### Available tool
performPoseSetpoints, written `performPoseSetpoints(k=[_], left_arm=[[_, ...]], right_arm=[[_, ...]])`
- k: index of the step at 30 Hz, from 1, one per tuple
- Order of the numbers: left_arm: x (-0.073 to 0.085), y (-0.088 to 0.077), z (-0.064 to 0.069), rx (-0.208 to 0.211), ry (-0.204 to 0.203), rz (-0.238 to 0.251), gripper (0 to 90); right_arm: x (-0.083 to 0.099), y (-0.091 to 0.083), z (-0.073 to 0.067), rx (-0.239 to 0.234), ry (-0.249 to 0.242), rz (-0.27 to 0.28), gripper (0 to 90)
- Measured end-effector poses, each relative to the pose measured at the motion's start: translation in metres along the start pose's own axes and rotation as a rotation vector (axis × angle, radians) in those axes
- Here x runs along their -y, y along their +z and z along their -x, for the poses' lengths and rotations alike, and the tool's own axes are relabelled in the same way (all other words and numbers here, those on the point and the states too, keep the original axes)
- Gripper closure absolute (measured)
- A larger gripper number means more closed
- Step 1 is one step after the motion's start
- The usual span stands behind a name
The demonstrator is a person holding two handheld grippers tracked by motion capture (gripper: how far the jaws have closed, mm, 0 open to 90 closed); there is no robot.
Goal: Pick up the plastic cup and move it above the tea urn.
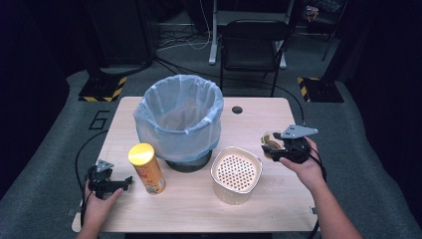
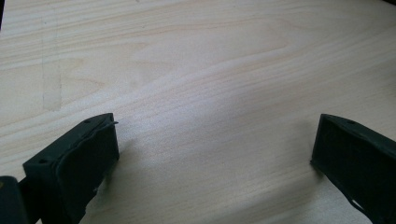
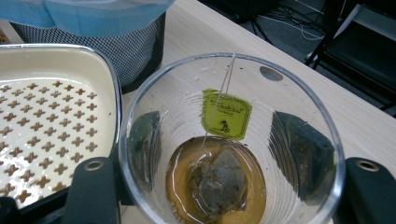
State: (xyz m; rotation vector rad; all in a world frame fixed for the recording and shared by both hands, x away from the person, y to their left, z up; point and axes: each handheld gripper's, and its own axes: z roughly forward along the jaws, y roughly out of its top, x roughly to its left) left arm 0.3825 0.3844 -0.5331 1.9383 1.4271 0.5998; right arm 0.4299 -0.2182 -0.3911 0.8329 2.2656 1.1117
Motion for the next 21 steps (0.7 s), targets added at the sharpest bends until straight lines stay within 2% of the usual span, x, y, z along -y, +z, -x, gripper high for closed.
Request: performPoseSetpoints(k=[12,18,21], left_arm=[[0.0,0.0,0.0,0.0,0.007,-0.005,0.3],[0.0,0.0,0.0,0.003,0.003,-0.004,0.3],[0.0,0.0,-0.001,0.0,0.009,-0.006,0.3]], right_arm=[[-0.011,0.013,0.004,-0.022,-0.012,0.051,34.4],[-0.017,0.02,0.005,-0.066,-0.047,0.096,34.5],[-0.019,0.024,0.004,-0.079,-0.055,0.096,34.7]])
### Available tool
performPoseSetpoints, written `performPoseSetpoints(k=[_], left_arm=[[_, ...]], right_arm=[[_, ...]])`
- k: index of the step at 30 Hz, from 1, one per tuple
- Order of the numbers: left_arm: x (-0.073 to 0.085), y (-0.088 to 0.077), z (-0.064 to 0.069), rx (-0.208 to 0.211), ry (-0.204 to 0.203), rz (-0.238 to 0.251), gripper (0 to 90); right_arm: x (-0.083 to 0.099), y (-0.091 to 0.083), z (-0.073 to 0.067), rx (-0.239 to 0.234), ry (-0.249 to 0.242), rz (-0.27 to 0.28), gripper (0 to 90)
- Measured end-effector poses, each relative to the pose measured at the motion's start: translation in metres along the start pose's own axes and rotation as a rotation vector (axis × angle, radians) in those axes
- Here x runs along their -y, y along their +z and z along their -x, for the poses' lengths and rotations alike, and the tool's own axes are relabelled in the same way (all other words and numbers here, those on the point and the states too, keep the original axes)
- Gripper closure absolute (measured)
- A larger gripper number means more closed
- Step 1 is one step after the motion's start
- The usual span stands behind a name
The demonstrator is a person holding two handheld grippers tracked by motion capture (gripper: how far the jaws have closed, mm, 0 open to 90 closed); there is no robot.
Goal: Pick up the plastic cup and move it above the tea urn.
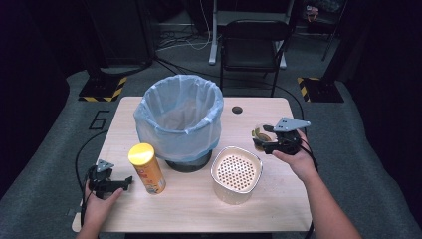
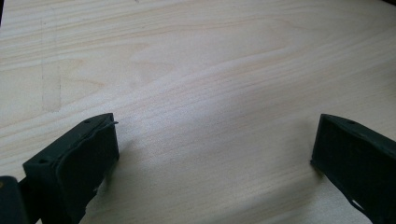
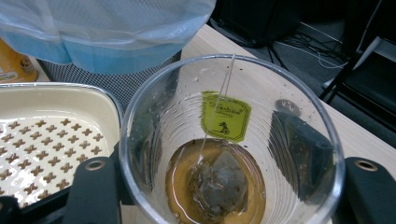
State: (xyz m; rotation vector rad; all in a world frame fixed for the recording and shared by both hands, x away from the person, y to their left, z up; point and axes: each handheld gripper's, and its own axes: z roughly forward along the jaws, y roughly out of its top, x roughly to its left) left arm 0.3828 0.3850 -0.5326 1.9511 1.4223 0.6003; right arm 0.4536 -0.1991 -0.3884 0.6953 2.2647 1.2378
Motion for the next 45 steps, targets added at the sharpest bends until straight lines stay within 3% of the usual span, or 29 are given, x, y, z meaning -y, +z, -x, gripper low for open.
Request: performPoseSetpoints(k=[7,20,28,35,41,45], left_arm=[[0.0,0.0,0.0,0.003,-0.003,0.001,0.3],[0.0,0.0,0.0,0.001,-0.004,0.001,0.3],[0.0,0.0,0.0,0.0,0.0,0.0,0.4],[0.0,0.0,0.0,0.003,-0.003,0.001,0.3],[0.0,0.0,0.0,0.003,-0.005,0.001,0.3],[0.0,0.0,0.0,0.0,-0.003,0.001,0.3]], right_arm=[[-0.004,0.008,-0.008,0.015,-0.087,0.032,34.6],[-0.007,0.012,-0.012,0.027,-0.134,0.058,34.5],[-0.008,0.01,-0.017,0.04,-0.194,0.09,34.5],[-0.009,0.012,-0.023,0.056,-0.253,0.074,34.6],[-0.012,0.009,-0.037,0.107,-0.372,0.084,35.0],[-0.013,0.008,-0.048,0.163,-0.487,0.084,35.3]])
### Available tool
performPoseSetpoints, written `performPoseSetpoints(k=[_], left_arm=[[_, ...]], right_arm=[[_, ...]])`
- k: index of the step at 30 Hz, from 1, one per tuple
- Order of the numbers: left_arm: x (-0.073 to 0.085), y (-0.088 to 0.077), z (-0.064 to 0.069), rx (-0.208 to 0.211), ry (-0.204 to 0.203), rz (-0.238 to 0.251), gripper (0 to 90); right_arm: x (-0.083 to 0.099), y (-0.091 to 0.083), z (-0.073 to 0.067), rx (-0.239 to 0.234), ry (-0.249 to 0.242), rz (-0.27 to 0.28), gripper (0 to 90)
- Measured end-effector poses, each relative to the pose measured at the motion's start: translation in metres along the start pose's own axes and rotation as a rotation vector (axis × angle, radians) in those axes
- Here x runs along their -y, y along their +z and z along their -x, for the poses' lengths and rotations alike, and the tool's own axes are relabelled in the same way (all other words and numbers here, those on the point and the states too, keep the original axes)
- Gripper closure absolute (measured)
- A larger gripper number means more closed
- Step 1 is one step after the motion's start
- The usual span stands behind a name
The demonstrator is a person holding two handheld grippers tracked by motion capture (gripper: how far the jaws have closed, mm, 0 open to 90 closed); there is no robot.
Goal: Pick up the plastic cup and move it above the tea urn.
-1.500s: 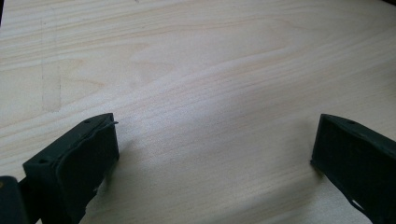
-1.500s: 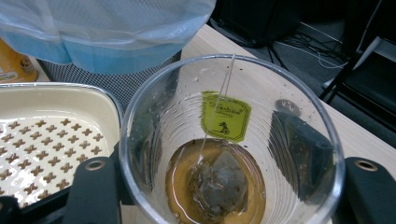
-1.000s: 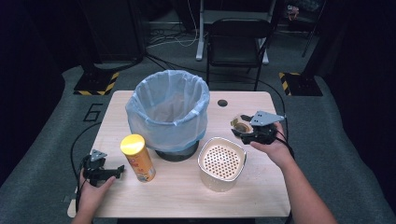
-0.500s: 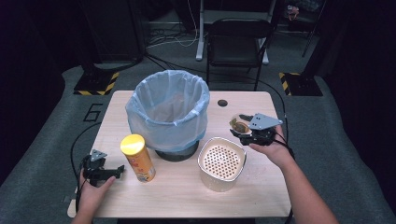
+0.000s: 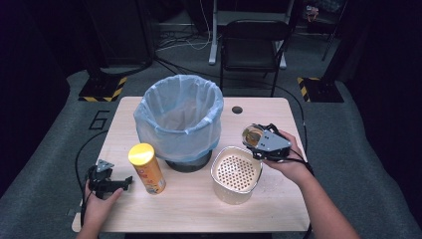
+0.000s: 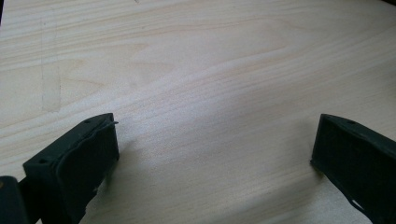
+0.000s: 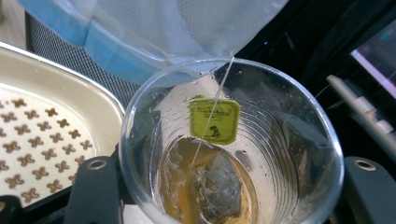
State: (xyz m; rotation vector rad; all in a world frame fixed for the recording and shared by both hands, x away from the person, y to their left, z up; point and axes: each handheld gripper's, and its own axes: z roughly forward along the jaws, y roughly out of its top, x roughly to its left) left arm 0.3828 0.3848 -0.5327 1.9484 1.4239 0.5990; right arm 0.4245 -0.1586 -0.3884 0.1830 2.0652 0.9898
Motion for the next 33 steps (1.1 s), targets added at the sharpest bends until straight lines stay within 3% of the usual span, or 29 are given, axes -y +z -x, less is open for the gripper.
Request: performPoseSetpoints(k=[3,4,5,16,21,27,33], left_arm=[[0.0,0.0,0.0,0.003,-0.004,0.001,0.3],[0.0,0.0,0.0,0.003,-0.004,0.001,0.3],[0.0,0.0,0.0,0.002,0.0,0.0,0.3],[0.0,0.0,0.0,0.0,-0.001,0.001,0.3],[0.0,0.0,0.0,-0.001,0.002,0.0,0.3],[0.0,0.0,0.0,0.003,-0.004,0.001,0.3],[0.0,0.0,0.0,0.0,0.0,0.0,0.3]], right_arm=[[-0.003,-0.001,-0.005,0.03,-0.059,0.001,35.5],[-0.003,-0.001,-0.005,0.03,-0.059,0.001,35.5],[-0.005,-0.001,-0.009,0.051,-0.112,-0.002,35.7],[-0.008,0.001,-0.016,0.06,-0.169,-0.009,35.7],[-0.012,0.0,-0.024,0.088,-0.257,-0.032,35.8],[-0.019,0.0,-0.041,0.123,-0.484,-0.086,36.2],[-0.022,0.003,-0.052,0.182,-0.669,-0.12,36.4]])
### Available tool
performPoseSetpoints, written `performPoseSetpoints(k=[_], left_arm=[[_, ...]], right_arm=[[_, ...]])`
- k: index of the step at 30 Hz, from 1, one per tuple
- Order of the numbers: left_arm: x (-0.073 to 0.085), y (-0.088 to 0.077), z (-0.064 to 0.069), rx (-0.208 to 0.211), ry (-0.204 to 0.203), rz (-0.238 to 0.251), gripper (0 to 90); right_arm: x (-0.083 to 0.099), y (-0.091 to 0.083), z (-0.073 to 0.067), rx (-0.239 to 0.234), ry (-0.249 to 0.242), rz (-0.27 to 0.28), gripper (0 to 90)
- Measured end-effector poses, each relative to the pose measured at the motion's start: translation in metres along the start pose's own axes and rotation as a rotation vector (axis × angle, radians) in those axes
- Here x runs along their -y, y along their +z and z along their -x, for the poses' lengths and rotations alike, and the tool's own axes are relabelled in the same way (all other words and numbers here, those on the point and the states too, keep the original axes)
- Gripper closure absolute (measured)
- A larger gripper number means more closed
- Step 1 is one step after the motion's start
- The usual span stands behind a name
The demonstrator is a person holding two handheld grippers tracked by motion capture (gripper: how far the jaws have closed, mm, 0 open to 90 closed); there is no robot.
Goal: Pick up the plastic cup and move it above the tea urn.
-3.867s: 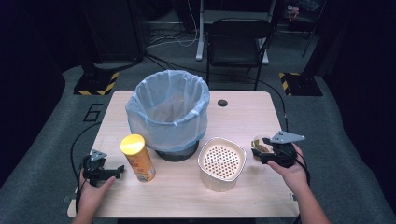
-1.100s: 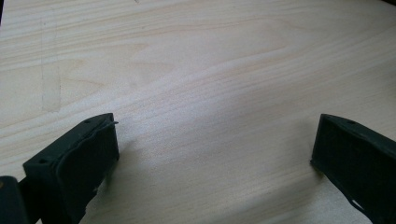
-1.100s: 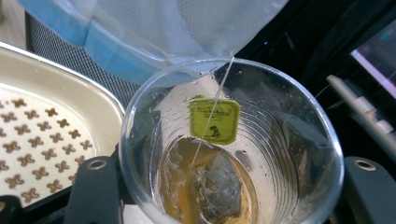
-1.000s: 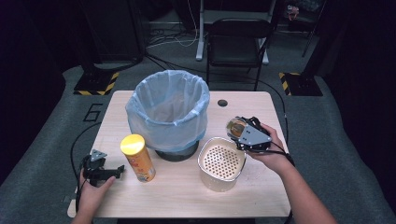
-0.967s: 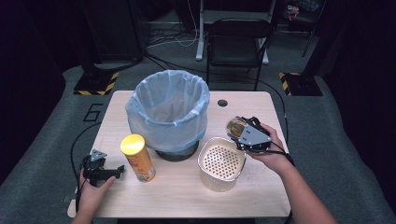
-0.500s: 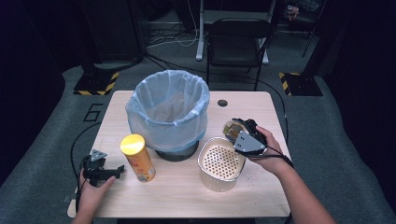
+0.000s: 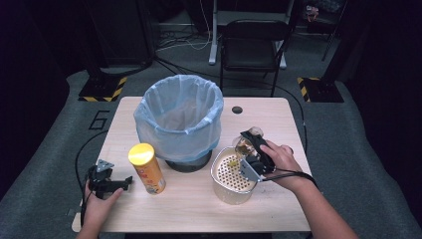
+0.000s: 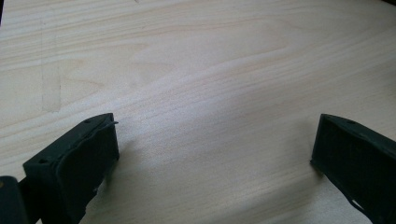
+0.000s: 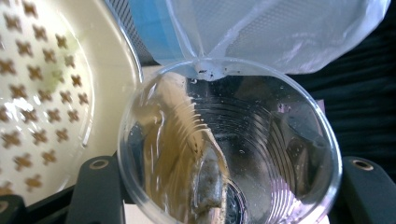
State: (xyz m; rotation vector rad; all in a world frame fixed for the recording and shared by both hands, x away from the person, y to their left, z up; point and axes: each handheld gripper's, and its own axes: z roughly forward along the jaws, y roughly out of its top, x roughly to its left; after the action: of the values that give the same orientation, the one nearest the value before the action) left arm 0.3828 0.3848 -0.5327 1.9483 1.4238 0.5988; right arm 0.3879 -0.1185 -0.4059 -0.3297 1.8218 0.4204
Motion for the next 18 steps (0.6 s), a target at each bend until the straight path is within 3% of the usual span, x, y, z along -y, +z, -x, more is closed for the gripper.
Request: performPoseSetpoints(k=[4,9,10,11,12,13,15,16,17,18], left_arm=[[0.0,0.0,0.0,0.0,-0.001,0.0,0.3],[0.0,0.0,0.0,-0.001,0.003,0.0,0.4],[0.0,0.0,0.0,0.0,-0.002,0.001,0.3],[0.0,0.0,0.0,-0.001,0.004,-0.001,0.3],[0.0,0.0,0.0,-0.001,0.002,0.0,0.3],[0.0,0.0,0.0,0.002,-0.002,0.001,0.4],[0.0,0.0,0.0,0.002,-0.002,0.0,0.4],[0.0,0.0,0.0,-0.001,0.003,0.0,0.3],[0.0,0.0,0.0,0.003,-0.006,0.002,0.4],[0.0,0.0,0.0,0.003,-0.006,0.002,0.3]], right_arm=[[-0.007,-0.001,-0.007,0.05,-0.131,-0.024,36.6],[-0.014,-0.002,-0.015,0.101,-0.388,-0.043,36.5],[-0.015,-0.002,-0.016,0.108,-0.407,-0.046,36.5],[-0.016,-0.003,-0.017,0.121,-0.47,-0.048,36.5],[-0.016,-0.004,-0.02,0.134,-0.48,-0.053,36.4],[-0.017,-0.004,-0.02,0.122,-0.53,-0.063,36.4],[-0.019,-0.004,-0.021,0.148,-0.632,-0.067,36.3],[-0.018,-0.005,-0.023,0.119,-0.647,-0.078,36.3],[-0.019,-0.006,-0.024,0.181,-0.64,-0.067,36.2],[-0.019,-0.006,-0.024,0.181,-0.64,-0.067,36.2]])
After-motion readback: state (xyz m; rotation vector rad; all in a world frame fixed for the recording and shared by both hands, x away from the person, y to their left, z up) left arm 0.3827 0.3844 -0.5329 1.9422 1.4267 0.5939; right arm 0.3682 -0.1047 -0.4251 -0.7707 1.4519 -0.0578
